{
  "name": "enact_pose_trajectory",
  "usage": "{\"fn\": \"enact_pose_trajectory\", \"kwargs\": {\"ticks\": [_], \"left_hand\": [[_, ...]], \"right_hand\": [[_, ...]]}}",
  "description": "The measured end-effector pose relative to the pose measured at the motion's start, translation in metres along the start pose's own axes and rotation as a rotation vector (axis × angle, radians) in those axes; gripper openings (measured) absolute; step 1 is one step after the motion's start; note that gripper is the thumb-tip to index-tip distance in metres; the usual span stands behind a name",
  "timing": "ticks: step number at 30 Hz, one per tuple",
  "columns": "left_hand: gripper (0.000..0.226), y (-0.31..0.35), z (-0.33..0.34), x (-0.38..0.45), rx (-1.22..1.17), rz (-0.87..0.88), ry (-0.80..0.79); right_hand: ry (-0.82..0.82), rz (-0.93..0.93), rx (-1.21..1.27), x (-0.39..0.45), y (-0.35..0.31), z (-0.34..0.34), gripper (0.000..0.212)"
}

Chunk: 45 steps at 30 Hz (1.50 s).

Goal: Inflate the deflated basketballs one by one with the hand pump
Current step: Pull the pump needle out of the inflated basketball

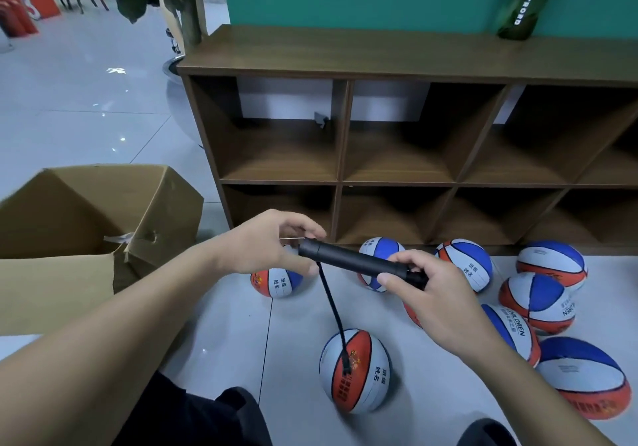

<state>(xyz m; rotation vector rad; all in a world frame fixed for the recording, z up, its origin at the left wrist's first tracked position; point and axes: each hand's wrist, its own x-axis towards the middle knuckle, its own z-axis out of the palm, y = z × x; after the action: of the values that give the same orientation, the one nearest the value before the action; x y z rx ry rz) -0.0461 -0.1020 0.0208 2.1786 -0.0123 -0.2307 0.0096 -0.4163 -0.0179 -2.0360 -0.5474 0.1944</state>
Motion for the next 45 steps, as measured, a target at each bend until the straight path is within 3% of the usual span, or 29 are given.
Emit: {"fn": "enact_pose_trajectory", "kwargs": {"ticks": [5, 9, 12, 20, 25, 27, 30, 35, 37, 40, 45], "left_hand": [[0.044, -0.003, 0.002, -0.004, -0.278, -0.005, -0.028], [0.017, -0.002, 0.017, 0.000, -0.259, -0.009, -0.002], [0.012, 0.002, 0.025, 0.002, -0.313, -0.016, 0.055], [0.023, 0.009, 0.044, 0.010, -0.491, -0.039, 0.140], [0.023, 0.015, 0.042, 0.017, -0.550, -0.072, 0.184], [0.030, 0.015, 0.042, 0.020, -0.585, -0.093, 0.198], [0.042, 0.017, 0.044, 0.024, -0.615, -0.112, 0.257], [0.031, 0.021, 0.029, 0.029, -0.507, -0.145, 0.371], [0.034, 0.017, 0.018, 0.032, -0.439, -0.169, 0.365], [0.036, 0.005, 0.003, 0.041, -0.379, -0.199, 0.332], [0.028, -0.005, -0.020, 0.057, -0.350, -0.168, 0.289]], "right_hand": [[0.005, 0.066, 0.154, -0.002, -0.003, 0.002, 0.007], [-0.011, 0.129, 0.342, -0.006, -0.001, 0.015, 0.008], [-0.055, 0.158, 0.372, -0.009, 0.002, 0.028, 0.015], [-0.119, 0.232, 0.348, -0.011, -0.009, 0.059, 0.046], [-0.094, 0.275, 0.378, -0.004, -0.019, 0.068, 0.055], [-0.098, 0.255, 0.294, 0.000, -0.022, 0.067, 0.053], [-0.117, 0.266, 0.373, 0.004, -0.029, 0.073, 0.048], [-0.097, 0.271, 0.511, 0.015, -0.039, 0.093, 0.034], [-0.147, 0.238, 0.498, 0.026, -0.041, 0.095, 0.034], [-0.218, 0.207, 0.456, 0.044, -0.046, 0.094, 0.019], [-0.196, 0.262, 0.410, 0.093, -0.056, 0.099, 0.006]]}}
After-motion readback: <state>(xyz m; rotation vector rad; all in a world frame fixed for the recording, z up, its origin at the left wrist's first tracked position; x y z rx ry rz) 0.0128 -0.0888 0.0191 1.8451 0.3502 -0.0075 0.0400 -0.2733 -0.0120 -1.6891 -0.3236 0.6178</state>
